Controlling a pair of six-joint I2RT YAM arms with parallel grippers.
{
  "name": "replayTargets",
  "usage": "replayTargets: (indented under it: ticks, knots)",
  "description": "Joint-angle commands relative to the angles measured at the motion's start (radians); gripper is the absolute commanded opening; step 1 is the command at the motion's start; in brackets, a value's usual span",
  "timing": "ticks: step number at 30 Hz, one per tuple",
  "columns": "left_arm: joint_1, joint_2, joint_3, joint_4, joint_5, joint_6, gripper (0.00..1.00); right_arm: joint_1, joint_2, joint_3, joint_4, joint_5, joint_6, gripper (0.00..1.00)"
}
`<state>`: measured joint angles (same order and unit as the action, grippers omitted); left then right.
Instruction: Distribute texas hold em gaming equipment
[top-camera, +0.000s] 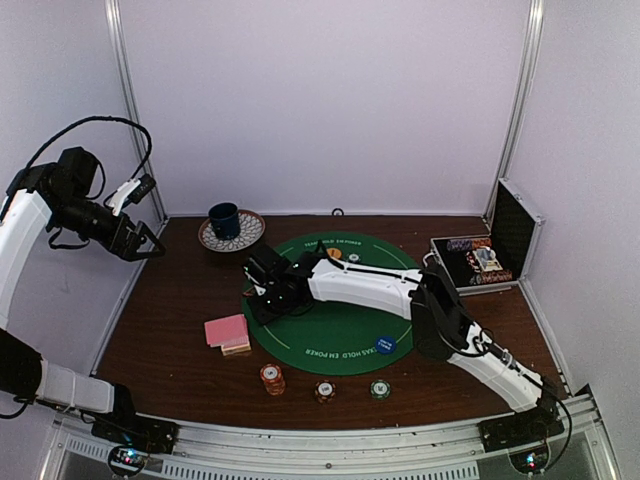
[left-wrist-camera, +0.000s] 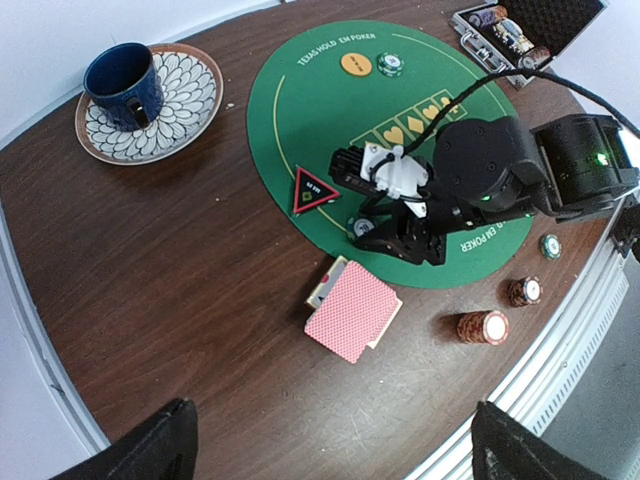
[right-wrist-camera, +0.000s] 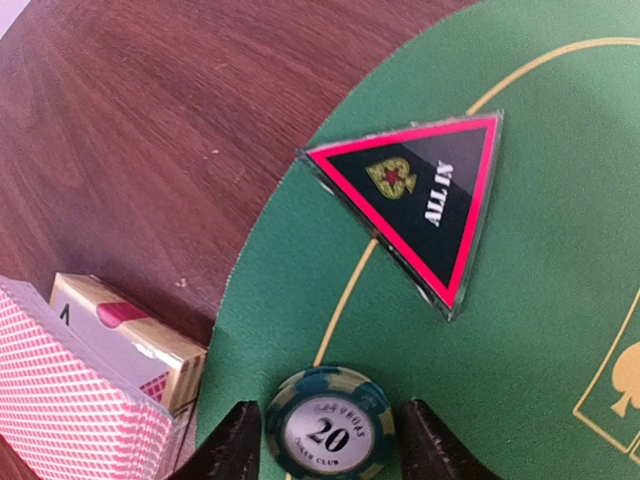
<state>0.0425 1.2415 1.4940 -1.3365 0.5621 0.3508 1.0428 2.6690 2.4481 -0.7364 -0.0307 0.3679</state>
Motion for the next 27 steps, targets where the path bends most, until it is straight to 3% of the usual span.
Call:
replayTargets:
  ticks: [1, 8, 13, 14, 16, 17, 24, 27]
  knots:
    - [0.007, -0.003, -0.006, 0.022, 0.019, 0.011, 0.98, -0.008, 0.017, 0.020, -0.008, -0.004, -0.001, 0.56]
    - [0.007, -0.012, 0.006, 0.017, 0.021, 0.002, 0.98, -0.013, -0.096, 0.006, -0.037, 0.025, -0.045, 0.70]
    - [0.007, -0.024, 0.013, 0.009, 0.021, 0.002, 0.98, -0.011, -0.278, -0.153, -0.011, 0.083, -0.057, 0.74]
    - [0.007, -0.025, 0.012, 0.008, 0.021, 0.002, 0.97, -0.011, -0.317, -0.198, -0.001, 0.094, -0.059, 0.77]
    - [0.007, -0.027, 0.012, 0.006, 0.017, 0.003, 0.98, -0.008, -0.404, -0.285, 0.011, 0.132, -0.060, 0.97]
    - [0.007, -0.027, 0.013, 0.005, 0.014, 0.004, 0.98, -0.006, -0.446, -0.325, 0.013, 0.157, -0.058, 0.99]
    - [0.007, -0.031, 0.028, -0.015, -0.017, 0.015, 0.98, -0.008, -0.722, -0.607, 0.011, 0.420, 0.128, 1.00]
    - [0.007, -0.041, 0.030, -0.014, -0.019, 0.017, 0.98, -0.036, -0.817, -0.732, 0.024, 0.346, 0.181, 1.00]
